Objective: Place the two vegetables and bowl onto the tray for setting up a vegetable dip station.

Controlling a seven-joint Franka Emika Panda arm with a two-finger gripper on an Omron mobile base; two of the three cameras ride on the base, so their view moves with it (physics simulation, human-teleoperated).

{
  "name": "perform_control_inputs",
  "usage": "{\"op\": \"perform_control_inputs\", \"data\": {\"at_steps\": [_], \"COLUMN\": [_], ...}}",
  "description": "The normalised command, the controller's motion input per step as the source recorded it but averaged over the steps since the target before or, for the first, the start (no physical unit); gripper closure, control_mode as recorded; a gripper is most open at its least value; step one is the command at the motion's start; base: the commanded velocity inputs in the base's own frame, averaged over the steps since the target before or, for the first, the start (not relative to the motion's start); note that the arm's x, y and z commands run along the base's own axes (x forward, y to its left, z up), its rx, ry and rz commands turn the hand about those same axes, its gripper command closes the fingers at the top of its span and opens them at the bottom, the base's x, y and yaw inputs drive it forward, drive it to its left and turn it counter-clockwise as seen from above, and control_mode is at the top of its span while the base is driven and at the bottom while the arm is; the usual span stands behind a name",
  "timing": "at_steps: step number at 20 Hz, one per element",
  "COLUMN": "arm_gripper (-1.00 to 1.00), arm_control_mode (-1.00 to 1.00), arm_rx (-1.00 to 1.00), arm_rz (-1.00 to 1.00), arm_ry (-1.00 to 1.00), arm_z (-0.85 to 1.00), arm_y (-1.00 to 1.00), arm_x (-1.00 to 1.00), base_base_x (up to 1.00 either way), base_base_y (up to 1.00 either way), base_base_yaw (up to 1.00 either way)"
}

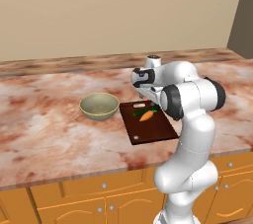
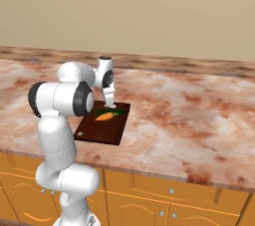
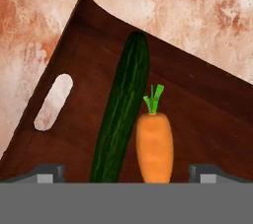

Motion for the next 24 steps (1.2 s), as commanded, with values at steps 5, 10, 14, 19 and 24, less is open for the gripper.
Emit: {"op": "perform_control_inputs", "data": {"at_steps": [5,10,14,19,24], "arm_gripper": [-1.0,-1.0,-1.0,-1.0,-1.0], "arm_control_mode": [-1.0,-1.0,-1.0,-1.0,-1.0], "arm_rx": [0.0,0.0,0.0,0.0,0.0], "arm_rz": [0.0,0.0,0.0,0.0,0.0], "arm_ry": [0.0,0.0,0.0,0.0,0.0], "arm_z": [0.05,0.29,0.3,0.3,0.2], "arm_y": [0.31,0.33,0.33,0.18,0.13], "arm_x": [-0.36,-0.17,-0.08,-0.17,-0.2], "base_base_x": [0.0,0.0,0.0,0.0,0.0], "base_base_y": [0.0,0.0,0.0,0.0,0.0], "base_base_yaw": [0.0,0.0,0.0,0.0,0.0]}}
